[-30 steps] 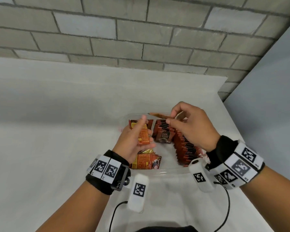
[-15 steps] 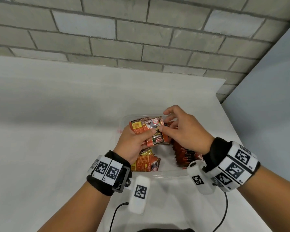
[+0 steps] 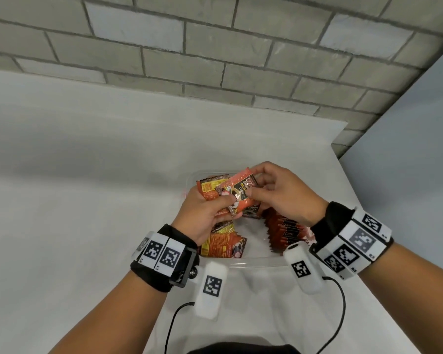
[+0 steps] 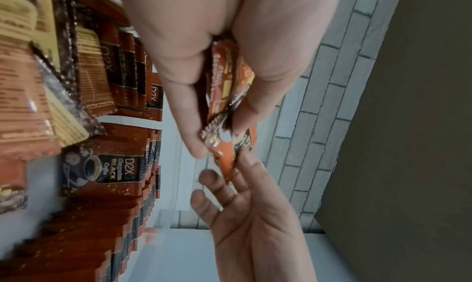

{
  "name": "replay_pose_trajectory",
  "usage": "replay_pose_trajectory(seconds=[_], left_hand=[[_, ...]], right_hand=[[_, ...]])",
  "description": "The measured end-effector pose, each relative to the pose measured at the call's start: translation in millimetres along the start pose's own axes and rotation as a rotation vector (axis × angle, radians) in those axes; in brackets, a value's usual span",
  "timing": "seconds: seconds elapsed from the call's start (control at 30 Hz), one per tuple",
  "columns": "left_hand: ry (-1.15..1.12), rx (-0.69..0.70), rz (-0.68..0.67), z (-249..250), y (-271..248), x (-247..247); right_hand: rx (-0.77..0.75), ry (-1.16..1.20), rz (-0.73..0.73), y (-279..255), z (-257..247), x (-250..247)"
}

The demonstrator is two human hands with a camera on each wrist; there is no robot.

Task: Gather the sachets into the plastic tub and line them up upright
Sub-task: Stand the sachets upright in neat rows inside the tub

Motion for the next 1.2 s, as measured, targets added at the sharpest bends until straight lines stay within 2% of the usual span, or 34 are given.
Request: replay_pose_trajectory(seconds=[0.13, 0.23, 0.37, 0.57, 0.77, 0.97, 1.2], left_hand=[[0.002, 0.028, 0.121, 3, -2, -13], [-0.110, 0.055, 0.219, 4, -5, -26], [-0.128, 0.043, 0.219, 2, -6, -25], [-0.160, 0.033, 0.200, 2, -5, -25], [-0.170, 0.033, 0.190, 3, -4, -26], [-0.169, 0.029, 0.177, 3, -4, -24], [-0.160, 0.027, 0.169, 3, -5, -24]], right_hand=[[0.004, -0.055, 0.014, -1, 6, -17], [0.067, -0.319, 0.019, 3, 12, -30], [0.213, -0.620, -0.213, 15, 27, -7], [0.314, -0.843, -0.231, 36, 40, 3], [0.352, -0.922, -0.225, 45, 46, 4], [0.414, -1.027, -0.280, 48, 54, 5], [0.409, -1.069, -0.286, 49, 55, 7]])
Point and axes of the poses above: each hand's wrist, its own y-axis towards the middle knuckle, its own x-axis out of the palm, z = x × y, the point moved 8 cm from there along y, towards the middle knuckle, and after that the axes turned 15 degrees about -z, right-handed, at the moved point
